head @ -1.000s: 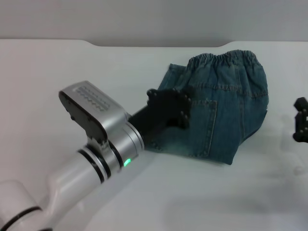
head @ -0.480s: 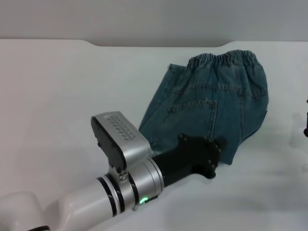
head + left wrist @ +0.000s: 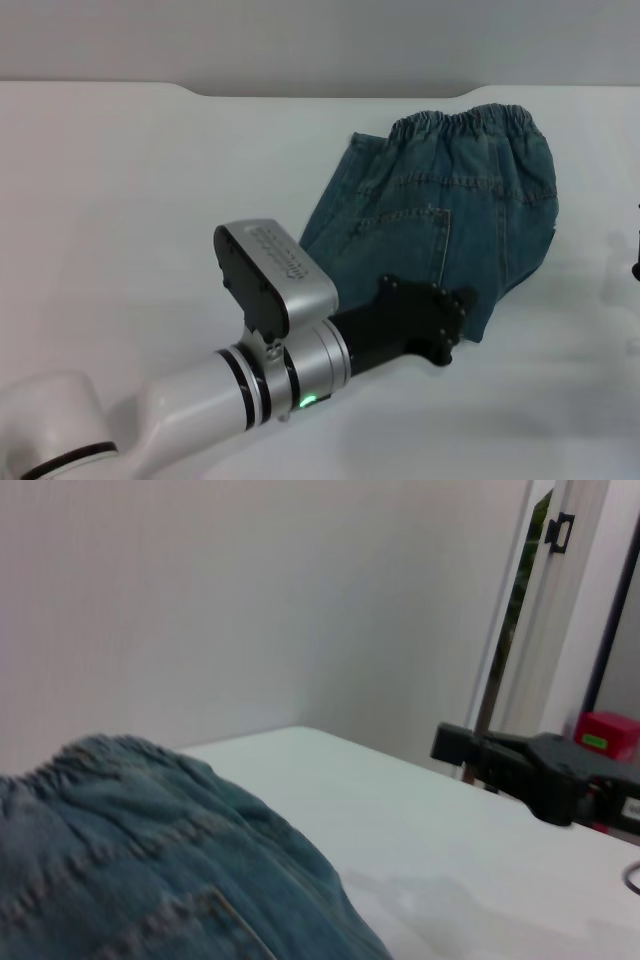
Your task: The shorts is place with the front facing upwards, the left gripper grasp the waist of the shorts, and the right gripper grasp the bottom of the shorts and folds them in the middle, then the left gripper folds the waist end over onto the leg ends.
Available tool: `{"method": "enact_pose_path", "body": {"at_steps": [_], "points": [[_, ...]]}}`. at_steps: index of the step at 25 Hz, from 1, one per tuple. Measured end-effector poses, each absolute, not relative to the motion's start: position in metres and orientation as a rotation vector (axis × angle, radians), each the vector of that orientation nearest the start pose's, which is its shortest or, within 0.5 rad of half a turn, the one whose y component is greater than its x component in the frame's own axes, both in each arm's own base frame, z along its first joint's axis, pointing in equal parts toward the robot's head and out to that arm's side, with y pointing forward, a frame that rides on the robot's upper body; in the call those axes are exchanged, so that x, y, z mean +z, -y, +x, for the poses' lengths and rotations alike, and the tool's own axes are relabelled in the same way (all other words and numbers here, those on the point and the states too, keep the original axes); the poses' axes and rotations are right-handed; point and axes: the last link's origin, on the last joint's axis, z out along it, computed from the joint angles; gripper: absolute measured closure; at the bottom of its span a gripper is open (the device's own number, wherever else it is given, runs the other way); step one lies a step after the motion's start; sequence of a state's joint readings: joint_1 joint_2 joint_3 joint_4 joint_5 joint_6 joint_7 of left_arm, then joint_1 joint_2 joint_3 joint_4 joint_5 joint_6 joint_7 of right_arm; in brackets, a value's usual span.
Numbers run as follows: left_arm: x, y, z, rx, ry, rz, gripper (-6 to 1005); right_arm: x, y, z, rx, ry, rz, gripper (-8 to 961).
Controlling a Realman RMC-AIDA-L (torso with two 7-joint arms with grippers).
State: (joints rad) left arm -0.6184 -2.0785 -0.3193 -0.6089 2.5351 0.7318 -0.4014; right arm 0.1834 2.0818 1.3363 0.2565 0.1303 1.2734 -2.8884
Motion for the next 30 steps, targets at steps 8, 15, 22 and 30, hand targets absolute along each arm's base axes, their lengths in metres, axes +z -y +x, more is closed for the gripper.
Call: {"method": "enact_pose_path", "body": {"at_steps": [8, 15, 22, 30], "points": [[-0.176, -0.309, -0.175, -0.661, 0.499, -2.567, 1001, -0.010, -0.262, 0.344, 0.783, -0.492, -1.648, 954], [-0.169, -0.326, -0.179, -0.637, 0.503, -2.517, 1001, -0.006, -0.261, 0.338, 0.820, -0.473, -1.626, 954], [-0.158, -0.345, -0.194, -0.565, 0.536, -2.446, 1001, -0.006, -0.261, 0.337, 0.829, -0.471, -1.624, 954], [-0.150, -0.355, -0.202, -0.552, 0.559, -2.394, 1001, -0.007, -0.259, 0.336, 0.832, -0.472, -1.628, 954]]}}
